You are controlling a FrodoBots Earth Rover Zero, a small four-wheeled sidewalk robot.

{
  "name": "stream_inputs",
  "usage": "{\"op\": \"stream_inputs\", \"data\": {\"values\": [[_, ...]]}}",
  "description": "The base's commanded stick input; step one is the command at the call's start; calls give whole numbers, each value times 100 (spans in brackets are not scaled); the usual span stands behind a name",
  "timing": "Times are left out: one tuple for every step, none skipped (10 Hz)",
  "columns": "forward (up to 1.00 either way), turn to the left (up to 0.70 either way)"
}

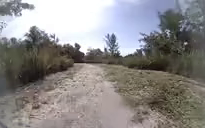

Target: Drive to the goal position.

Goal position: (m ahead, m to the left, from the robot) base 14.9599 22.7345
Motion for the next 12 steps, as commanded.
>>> {"op": "stream_inputs", "data": {"values": [[85, 0], [85, 0], [85, 0], [85, 0], [85, 0], [85, 0], [85, 0], [85, 0], [85, 0], [85, 0], [85, 4], [85, 29]]}}
